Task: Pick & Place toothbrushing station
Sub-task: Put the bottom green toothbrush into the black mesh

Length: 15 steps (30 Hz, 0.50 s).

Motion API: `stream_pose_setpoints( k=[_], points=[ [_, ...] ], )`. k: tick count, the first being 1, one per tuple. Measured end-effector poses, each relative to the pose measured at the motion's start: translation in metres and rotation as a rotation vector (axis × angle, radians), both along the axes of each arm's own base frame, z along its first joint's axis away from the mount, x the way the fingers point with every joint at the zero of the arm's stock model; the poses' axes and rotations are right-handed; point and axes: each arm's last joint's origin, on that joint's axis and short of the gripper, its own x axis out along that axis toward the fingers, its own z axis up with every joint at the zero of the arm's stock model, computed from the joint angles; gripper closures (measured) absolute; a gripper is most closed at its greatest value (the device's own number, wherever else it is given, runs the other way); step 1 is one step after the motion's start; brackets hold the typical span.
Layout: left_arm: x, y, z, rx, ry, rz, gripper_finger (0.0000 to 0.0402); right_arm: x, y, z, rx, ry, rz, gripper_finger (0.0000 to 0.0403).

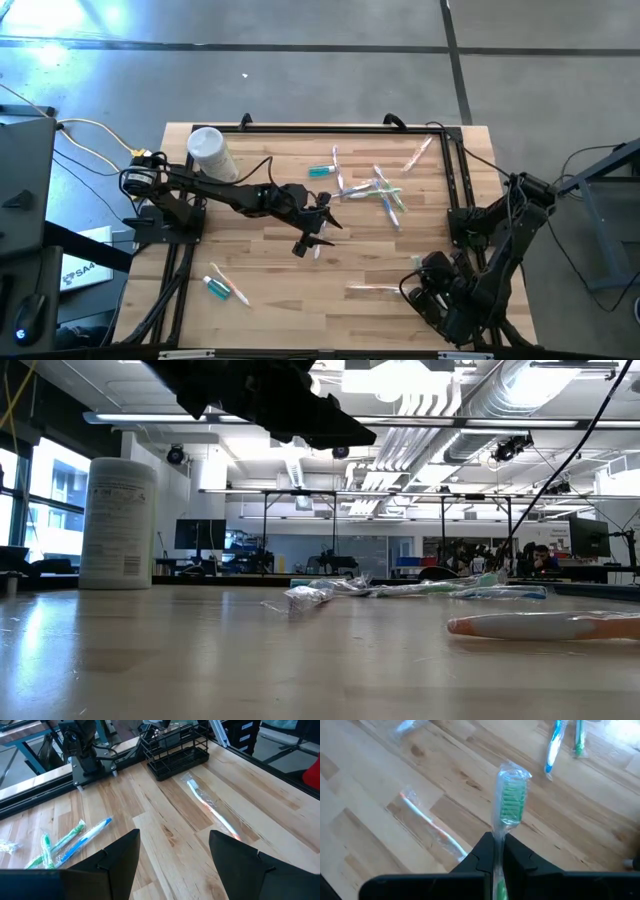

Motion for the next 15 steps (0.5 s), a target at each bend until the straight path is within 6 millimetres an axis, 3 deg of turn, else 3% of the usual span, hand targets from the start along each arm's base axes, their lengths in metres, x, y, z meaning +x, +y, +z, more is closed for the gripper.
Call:
stream_pose_setpoints(
  k=[11, 15],
  points=[
    [0.000, 0.000, 0.000, 0.000, 0.000, 0.000, 0.0164, 0.001, 0.002, 0.005, 0.009, -0.008, 0.010, 0.0393],
    [0.000, 0.000, 0.000, 0.000, -0.002, 0.000, 0.0164, 0.002, 0.003, 0.016, 0.019, -0.013, 0.014, 0.0393]
  ],
)
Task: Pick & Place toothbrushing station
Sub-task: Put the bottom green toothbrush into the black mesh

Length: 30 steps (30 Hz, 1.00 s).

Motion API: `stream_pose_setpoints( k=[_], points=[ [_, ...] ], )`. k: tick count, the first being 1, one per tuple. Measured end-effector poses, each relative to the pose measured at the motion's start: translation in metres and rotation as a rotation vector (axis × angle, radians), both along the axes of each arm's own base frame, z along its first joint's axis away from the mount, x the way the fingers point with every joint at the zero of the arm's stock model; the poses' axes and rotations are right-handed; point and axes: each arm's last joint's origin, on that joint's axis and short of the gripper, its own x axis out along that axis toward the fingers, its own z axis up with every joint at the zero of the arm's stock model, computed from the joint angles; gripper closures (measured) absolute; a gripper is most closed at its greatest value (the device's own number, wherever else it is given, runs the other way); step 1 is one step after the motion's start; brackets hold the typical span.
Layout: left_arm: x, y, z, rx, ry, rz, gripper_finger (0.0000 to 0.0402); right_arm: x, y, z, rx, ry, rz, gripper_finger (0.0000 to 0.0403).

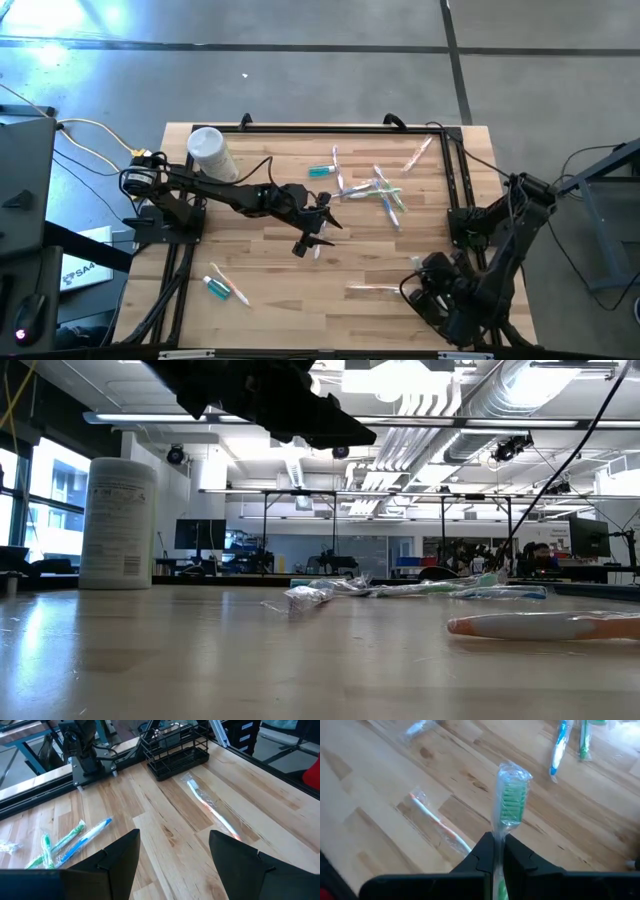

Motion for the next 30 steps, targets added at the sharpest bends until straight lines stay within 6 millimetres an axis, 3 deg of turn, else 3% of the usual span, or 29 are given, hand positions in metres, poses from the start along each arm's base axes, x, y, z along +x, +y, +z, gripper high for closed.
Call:
stream_pose_setpoints(
  k=[9, 16, 23, 30],
  points=[
    [0.000, 0.000, 0.000, 0.000, -0.001, 0.000, 0.0164, 0.005, 0.002, 0.041, -0.077, -0.101, 0.108, 0.0394],
    [0.000, 0.000, -0.001, 0.001, 0.014, 0.000, 0.0164, 0.004, -0.003, 0.032, -0.278, -0.225, 0.142, 0.0395],
    [-0.001, 0.000, -0.003, 0.002, 0.039, 0.000, 0.0164, -0.006, -0.004, 0.012, -0.262, -0.144, 0.125, 0.0395],
    [-0.001, 0.000, -0.002, 0.001, 0.024, 0.000, 0.0164, -0.022, -0.027, 0.030, -0.303, -0.208, 0.219, 0.0395]
  ],
)
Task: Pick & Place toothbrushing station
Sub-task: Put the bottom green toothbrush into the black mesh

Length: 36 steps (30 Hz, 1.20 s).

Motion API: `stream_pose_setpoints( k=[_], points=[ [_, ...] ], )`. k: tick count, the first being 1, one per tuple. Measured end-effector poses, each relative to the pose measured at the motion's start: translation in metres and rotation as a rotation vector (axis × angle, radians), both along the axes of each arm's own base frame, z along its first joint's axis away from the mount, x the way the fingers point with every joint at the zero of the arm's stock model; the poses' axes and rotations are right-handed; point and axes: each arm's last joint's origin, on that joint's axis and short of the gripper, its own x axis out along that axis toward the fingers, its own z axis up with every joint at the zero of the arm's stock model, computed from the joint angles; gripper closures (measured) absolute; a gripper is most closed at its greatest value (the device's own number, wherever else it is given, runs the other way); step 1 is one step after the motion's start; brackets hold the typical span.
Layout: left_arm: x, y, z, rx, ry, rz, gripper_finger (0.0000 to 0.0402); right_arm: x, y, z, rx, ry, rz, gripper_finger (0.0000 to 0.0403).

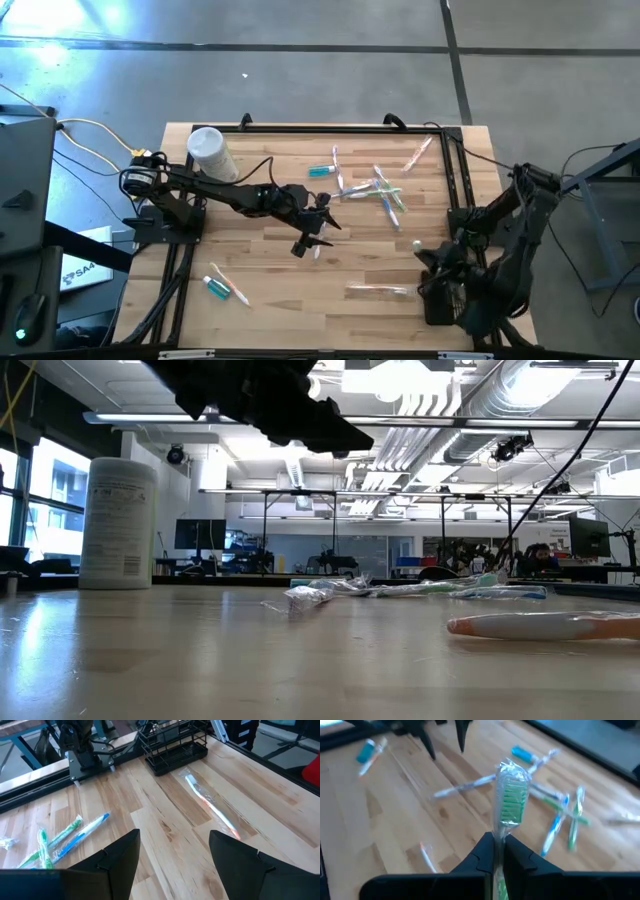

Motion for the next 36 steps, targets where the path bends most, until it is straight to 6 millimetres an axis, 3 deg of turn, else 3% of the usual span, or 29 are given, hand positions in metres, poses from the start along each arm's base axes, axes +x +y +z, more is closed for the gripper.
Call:
stream_pose_setpoints(
  k=[7, 10, 15, 23, 36],
  points=[
    [0.000, 0.000, 0.000, 0.000, 0.001, 0.000, 0.0164, -0.035, -0.044, -0.007, 0.018, -0.093, 0.040, 0.0395],
    [0.000, 0.000, -0.001, 0.000, 0.007, 0.000, 0.0164, -0.042, -0.052, -0.017, 0.019, -0.124, 0.048, 0.0395],
    [0.000, 0.000, -0.001, 0.001, 0.011, 0.000, 0.0164, -0.040, -0.043, -0.026, 0.013, -0.105, 0.049, 0.0395],
    [0.000, 0.000, 0.000, -0.012, 0.003, 0.005, 0.0164, -0.040, -0.032, -0.016, 0.031, -0.141, 0.096, 0.0395],
    [0.000, 0.000, -0.001, -0.015, 0.013, 0.007, 0.0164, -0.028, -0.002, -0.050, -0.082, -0.150, 0.064, 0.0395]
  ],
)
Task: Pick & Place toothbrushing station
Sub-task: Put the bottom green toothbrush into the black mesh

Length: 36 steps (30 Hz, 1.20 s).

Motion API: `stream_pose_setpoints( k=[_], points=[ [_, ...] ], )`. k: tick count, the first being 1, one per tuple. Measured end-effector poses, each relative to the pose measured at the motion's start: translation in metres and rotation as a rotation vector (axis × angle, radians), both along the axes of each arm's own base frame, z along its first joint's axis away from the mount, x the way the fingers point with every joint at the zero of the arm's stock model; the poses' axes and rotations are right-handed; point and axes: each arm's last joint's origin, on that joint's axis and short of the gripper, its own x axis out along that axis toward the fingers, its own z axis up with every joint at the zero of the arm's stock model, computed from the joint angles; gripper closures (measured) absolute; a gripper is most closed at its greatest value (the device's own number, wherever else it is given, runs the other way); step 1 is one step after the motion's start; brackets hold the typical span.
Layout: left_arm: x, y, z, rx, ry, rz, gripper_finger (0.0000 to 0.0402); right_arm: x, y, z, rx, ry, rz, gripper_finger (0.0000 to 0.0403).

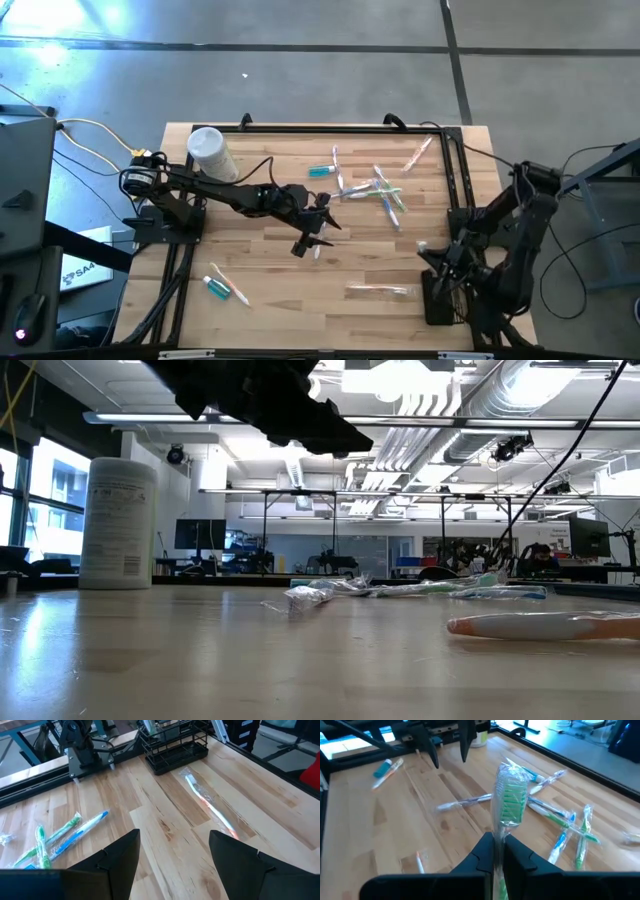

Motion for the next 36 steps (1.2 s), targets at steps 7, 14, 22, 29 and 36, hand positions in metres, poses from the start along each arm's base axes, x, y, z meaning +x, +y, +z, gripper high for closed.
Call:
stream_pose_setpoints(
  k=[7, 14, 22, 29, 36],
  points=[
    [0.000, 0.000, -0.001, 0.014, 0.006, -0.006, 0.0164, 0.001, 0.009, -0.019, 0.032, 0.038, -0.106, 0.0395],
    [0.000, 0.000, 0.000, 0.016, -0.003, -0.007, 0.0164, -0.006, 0.020, -0.034, 0.023, 0.012, -0.097, 0.0395],
    [0.000, 0.000, 0.001, 0.015, -0.012, -0.007, 0.0164, -0.011, 0.005, -0.060, -0.021, -0.028, -0.100, 0.0395],
    [0.000, 0.000, 0.001, 0.015, -0.013, -0.007, 0.0164, -0.013, 0.001, -0.065, -0.041, -0.015, -0.107, 0.0395],
    [0.000, 0.000, 0.001, 0.015, -0.012, -0.007, 0.0164, -0.013, 0.000, -0.066, -0.034, 0.007, -0.124, 0.0395]
  ],
)
